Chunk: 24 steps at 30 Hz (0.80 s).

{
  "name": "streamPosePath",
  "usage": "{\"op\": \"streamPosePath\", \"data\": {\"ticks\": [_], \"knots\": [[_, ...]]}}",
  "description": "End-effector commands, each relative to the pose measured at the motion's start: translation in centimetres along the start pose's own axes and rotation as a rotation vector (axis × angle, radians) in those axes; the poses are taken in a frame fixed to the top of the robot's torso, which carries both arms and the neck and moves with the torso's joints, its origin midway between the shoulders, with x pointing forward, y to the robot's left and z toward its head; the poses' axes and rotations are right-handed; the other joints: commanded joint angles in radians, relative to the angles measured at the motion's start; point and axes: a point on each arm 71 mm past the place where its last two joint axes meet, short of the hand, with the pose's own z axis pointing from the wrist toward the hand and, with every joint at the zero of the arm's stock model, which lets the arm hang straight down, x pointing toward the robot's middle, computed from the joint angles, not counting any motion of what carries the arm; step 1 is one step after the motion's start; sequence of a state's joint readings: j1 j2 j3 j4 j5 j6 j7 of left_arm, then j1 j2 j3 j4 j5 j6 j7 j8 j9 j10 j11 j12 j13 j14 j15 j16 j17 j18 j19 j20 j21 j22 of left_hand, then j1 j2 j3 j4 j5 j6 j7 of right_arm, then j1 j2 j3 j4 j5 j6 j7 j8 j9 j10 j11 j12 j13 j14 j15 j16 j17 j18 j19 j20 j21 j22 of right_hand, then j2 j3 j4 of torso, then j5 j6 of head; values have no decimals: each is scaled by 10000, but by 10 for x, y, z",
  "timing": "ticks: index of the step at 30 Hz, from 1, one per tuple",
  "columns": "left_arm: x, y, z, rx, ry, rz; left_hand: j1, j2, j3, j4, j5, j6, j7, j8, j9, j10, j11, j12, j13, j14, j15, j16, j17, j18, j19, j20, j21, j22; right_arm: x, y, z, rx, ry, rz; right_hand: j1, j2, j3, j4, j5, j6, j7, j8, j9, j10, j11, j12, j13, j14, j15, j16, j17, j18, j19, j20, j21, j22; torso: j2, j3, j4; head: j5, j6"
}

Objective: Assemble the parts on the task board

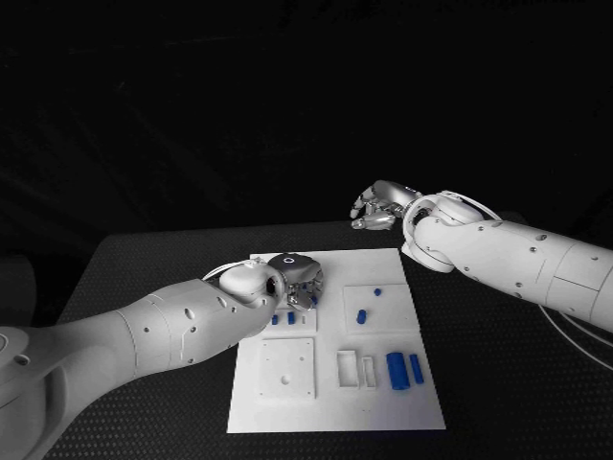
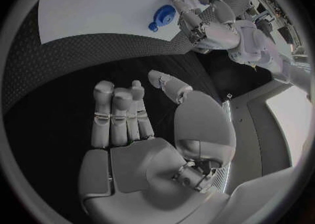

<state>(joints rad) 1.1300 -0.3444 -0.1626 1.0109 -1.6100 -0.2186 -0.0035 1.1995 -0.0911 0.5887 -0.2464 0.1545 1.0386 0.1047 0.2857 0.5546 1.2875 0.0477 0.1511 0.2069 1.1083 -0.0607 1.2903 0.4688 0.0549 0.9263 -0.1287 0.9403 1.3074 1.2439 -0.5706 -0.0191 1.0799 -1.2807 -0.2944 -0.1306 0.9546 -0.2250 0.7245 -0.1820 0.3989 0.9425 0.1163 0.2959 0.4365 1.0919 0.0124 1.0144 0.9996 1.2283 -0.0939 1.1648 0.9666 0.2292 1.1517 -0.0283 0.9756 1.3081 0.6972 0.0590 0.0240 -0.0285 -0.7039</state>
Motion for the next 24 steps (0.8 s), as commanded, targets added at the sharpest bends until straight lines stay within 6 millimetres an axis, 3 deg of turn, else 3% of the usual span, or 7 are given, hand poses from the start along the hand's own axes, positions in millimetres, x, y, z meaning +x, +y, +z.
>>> {"op": "streamPosePath", "data": {"ticks": [1,16,24], "knots": [[11,-2,-2,95,368,107,33,138,-6,-43,41,81,-14,51,14,89,13,12,8,94,-11,41,-4,452,72,-204,34,164,1,1,0,-112,69,-11,-76,48,-32,-29,55,22,70,50,14,-29,-20,-66,-15,-10,-36,-36,-10,326,-36,5,-47,45,-3,-3,0,3,20],[4,-2,-11,254,-503,-404,-3,132,21,-63,110,205,-53,81,-15,247,-48,-9,7,229,-74,61,-6,443,196,-277,75,156,0,0,0,-103,43,-16,-74,51,-35,-33,59,26,66,56,20,-27,-24,-66,-27,-7,-40,-40,-16,326,-33,6,-55,45,-2,-11,4,48,109],[-13,6,-20,81,-965,-999,-19,123,34,-58,119,234,-62,87,-24,286,-62,-18,6,263,-88,61,-8,441,228,-297,83,153,-1,-2,-1,-61,38,-26,-72,52,-37,-36,62,30,64,60,24,-26,-26,-66,-34,-6,-42,-42,-20,326,-32,7,-59,46,-18,-18,24,57,129]]}}
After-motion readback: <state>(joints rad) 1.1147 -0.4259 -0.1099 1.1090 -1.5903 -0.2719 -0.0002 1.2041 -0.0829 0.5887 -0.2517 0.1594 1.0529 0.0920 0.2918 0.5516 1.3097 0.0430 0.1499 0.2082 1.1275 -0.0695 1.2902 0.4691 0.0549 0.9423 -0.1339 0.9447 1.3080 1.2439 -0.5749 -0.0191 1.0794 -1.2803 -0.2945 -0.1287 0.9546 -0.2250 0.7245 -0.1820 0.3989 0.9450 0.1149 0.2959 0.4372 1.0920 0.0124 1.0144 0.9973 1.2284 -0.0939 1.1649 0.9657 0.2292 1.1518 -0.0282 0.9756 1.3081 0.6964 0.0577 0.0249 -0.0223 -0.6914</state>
